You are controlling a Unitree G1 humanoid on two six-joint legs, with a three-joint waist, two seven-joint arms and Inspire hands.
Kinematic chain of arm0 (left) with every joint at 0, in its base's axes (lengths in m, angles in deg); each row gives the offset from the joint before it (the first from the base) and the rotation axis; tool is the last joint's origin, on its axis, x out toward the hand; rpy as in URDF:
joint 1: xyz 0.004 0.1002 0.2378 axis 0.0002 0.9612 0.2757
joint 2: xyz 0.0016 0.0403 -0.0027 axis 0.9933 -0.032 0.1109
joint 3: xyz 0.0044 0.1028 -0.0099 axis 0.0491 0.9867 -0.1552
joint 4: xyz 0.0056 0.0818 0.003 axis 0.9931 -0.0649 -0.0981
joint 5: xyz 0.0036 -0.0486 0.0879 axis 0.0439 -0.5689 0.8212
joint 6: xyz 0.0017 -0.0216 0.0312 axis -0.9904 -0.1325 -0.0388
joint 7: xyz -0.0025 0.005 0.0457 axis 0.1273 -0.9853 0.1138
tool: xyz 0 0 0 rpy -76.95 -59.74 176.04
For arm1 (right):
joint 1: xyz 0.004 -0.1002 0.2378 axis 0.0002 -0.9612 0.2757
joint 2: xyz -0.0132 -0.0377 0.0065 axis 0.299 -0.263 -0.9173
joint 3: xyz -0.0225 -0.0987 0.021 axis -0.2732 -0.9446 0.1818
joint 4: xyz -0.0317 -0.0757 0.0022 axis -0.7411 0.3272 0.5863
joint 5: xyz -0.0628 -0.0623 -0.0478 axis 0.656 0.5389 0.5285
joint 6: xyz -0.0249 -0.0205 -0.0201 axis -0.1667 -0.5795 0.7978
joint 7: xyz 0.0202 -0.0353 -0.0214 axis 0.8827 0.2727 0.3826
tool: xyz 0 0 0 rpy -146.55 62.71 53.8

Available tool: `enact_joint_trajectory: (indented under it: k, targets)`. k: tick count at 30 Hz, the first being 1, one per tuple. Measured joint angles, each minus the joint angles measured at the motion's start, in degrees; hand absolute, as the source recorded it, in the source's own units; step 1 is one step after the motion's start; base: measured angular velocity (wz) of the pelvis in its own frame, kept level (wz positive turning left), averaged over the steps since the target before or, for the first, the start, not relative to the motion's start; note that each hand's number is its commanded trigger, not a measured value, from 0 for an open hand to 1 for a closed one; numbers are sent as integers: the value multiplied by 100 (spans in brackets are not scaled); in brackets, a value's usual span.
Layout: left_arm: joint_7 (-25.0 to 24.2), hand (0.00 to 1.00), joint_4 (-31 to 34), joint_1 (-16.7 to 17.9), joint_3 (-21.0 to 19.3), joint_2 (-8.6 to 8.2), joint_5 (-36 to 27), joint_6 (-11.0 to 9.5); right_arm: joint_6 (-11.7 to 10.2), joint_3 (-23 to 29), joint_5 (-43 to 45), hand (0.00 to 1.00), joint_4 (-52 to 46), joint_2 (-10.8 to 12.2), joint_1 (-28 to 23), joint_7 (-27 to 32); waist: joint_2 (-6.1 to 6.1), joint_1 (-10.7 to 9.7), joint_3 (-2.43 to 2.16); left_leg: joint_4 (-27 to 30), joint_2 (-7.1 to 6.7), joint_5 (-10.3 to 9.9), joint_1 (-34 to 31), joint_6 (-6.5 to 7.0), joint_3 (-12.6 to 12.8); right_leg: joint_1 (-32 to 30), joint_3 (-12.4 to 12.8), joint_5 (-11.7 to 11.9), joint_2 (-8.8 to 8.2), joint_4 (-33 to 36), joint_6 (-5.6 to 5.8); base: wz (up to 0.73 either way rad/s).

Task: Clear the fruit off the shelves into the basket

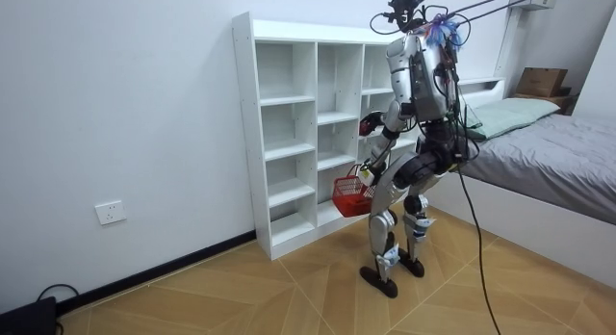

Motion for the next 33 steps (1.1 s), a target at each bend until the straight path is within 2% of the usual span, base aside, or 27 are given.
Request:
enact_joint_trajectory:
  k: [10, 24, 27, 33]
  targets:
    - [1, 100, 3, 13, -16, -8, -1, -25, 0, 1, 682, 100, -41, -5, 41, -174, -1, 27, 0, 38, -8, -23, 16, -13, -14, 15, -18, -45, -18, 43, -13, 1]
    - [-149, 100, -5, 94, -182, 19, 5, -25, 2, 60, 720, 100, -231, -6, 29, -621, -3, 5, -2, 28, -18, -41, 213, -29, 9, 159, 42, -81, -14, 91, -13, -1]
    - [-171, 100, -25, 127, -256, 33, -1, -28, 1, 55, 741, 100, -266, 19, 25, -734, -1, 10, -3, -13, 55, -79, 368, -68, 12, 346, 50, -72, 80, -25, -22, -9]
    - [-148, 100, -130, 144, -288, 85, -4, -36, -52, 36, 746, 100, -961, 7, -364, -862, 18, -3, -16, -121, 240, -103, 623, -130, 75, 692, 1, 27, 268, -355, -91, -10]
